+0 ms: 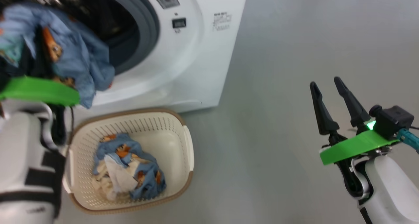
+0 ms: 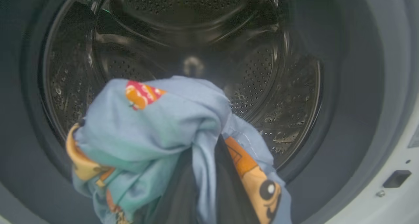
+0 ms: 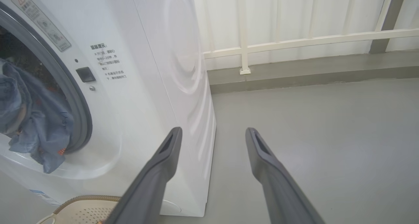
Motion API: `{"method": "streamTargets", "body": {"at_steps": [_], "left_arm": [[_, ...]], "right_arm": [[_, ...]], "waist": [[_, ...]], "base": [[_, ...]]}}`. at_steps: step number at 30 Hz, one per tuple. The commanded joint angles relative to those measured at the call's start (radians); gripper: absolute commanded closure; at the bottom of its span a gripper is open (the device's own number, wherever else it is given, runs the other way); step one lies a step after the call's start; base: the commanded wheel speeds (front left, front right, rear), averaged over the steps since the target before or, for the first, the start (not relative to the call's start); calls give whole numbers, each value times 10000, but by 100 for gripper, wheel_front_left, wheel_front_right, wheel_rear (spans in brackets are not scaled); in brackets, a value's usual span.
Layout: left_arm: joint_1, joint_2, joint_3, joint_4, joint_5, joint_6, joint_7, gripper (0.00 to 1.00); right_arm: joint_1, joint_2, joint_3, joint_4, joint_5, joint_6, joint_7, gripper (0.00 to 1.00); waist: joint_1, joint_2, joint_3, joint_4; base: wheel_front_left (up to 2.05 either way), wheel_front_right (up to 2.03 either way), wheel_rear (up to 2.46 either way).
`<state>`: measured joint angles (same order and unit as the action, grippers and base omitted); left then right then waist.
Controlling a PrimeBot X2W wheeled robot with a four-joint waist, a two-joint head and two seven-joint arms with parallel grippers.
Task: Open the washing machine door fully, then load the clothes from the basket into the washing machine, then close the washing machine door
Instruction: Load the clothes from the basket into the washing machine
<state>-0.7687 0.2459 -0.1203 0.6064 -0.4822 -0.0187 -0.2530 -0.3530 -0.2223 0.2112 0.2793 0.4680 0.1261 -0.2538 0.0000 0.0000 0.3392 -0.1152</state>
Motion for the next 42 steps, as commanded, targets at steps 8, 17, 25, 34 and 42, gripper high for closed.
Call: {"method": "streamTargets", "body": {"at_steps": [8,17,25,34,42], "left_arm": [[-2663,869,574,1757,637,-418,-86,100],[-4575,1336,770,2666,1317,-510,-86,100],[-5181,1250,1888,277,2040,-603,-87,100],[-4800,683,2511,2377,2460,-596,-87,0],[-5198,627,2289,4865,2485,-553,162,0]], "right_arm": [[-538,185,12,-579,-262,46,-80,0],[-674,439,-6,-788,-335,46,-80,0],[-709,563,-61,-920,-361,46,-80,0],[-769,622,114,-680,-366,46,-80,0],[-795,557,232,-530,-324,46,-80,0]], "waist": [[0,0,2393,-1073],[0,0,3358,-1672],[0,0,3723,-1820],[0,0,3400,-1582],[0,0,2881,-1428]], "base": [[0,0,0],[0,0,0],[0,0,0],[0,0,0],[0,0,0]]}}
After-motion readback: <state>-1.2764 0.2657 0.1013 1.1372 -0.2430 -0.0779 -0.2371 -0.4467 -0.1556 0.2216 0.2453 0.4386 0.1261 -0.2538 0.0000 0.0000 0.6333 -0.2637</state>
